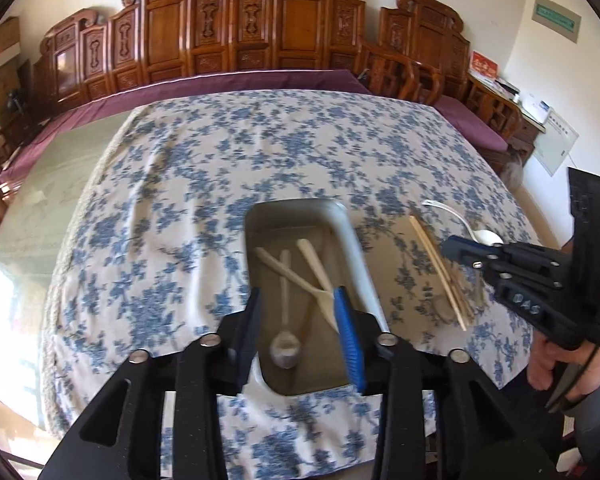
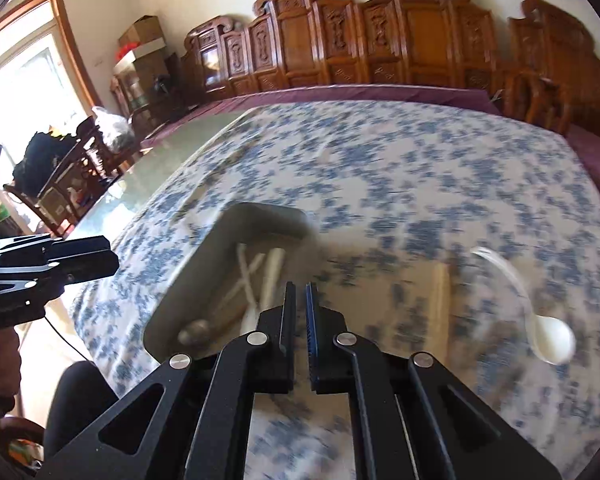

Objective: Organize utensils
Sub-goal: 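Grasp a wooden chopstick with the right gripper while the left gripper reaches the chopsticks, then grasp another wooden chopstick with the left gripper and lift it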

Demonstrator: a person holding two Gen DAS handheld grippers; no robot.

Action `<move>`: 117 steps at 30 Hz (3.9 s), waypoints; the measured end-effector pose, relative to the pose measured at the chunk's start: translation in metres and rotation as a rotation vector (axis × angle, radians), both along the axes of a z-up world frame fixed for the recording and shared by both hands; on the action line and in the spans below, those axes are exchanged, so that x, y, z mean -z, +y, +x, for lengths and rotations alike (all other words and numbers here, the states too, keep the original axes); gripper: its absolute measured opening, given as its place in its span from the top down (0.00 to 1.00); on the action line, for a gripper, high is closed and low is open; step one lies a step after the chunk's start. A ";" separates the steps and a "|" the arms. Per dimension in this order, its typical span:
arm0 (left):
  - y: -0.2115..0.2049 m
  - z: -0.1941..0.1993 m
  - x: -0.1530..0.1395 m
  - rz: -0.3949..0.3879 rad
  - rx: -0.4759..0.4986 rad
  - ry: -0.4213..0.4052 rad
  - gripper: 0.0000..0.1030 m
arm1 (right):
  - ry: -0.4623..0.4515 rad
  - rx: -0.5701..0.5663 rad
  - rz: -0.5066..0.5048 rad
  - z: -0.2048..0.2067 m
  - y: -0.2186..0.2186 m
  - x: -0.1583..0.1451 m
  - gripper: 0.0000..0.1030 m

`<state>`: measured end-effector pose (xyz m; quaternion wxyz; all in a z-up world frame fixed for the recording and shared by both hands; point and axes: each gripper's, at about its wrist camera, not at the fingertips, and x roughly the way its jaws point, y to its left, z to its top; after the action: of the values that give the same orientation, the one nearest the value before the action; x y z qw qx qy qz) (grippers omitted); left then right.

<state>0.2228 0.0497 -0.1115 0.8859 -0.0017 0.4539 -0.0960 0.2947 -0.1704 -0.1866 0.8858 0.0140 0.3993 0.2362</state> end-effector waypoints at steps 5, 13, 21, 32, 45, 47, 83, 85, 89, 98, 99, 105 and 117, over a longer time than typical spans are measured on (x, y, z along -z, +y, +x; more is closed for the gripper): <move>-0.030 0.001 0.005 -0.008 0.037 -0.001 0.50 | -0.023 0.064 -0.046 -0.013 -0.047 -0.002 0.92; -0.069 0.003 0.018 -0.008 0.077 0.024 0.39 | 0.023 0.125 -0.060 -0.020 -0.092 0.021 0.92; -0.094 0.005 0.029 0.009 0.108 0.052 0.35 | 0.097 0.107 -0.074 -0.019 -0.089 0.061 0.92; -0.109 0.002 0.042 0.025 0.136 0.084 0.35 | 0.166 0.103 -0.061 -0.011 -0.072 0.087 0.86; -0.125 0.005 0.053 0.026 0.153 0.113 0.35 | 0.236 0.131 -0.056 -0.006 -0.081 0.100 0.93; -0.128 0.006 0.054 0.029 0.152 0.115 0.35 | 0.234 0.132 -0.039 -0.007 -0.085 0.097 0.93; -0.186 0.063 0.130 -0.067 0.129 0.162 0.64 | 0.155 0.198 0.025 -0.035 -0.160 0.071 0.94; -0.187 0.065 0.129 -0.063 0.128 0.162 0.64 | 0.155 0.194 0.026 -0.035 -0.158 0.071 0.94; -0.189 0.068 0.130 -0.035 0.113 0.167 0.70 | 0.153 0.188 0.028 -0.036 -0.155 0.070 0.94; -0.182 0.071 0.131 -0.055 0.093 0.200 0.95 | 0.150 0.190 0.034 -0.039 -0.154 0.068 0.94; -0.182 0.070 0.130 -0.054 0.093 0.199 0.96 | 0.149 0.190 0.034 -0.039 -0.154 0.068 0.94; -0.178 0.061 0.118 -0.053 0.114 0.183 0.96 | 0.142 0.182 0.031 -0.040 -0.147 0.066 0.94; -0.147 0.041 0.073 -0.065 0.116 0.106 0.96 | 0.064 0.201 0.023 -0.044 -0.135 0.044 0.94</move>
<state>0.2635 -0.0978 -0.1848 0.8530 -0.0090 0.4962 -0.1617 0.2504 -0.3054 -0.2310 0.8917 0.0716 0.4210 0.1500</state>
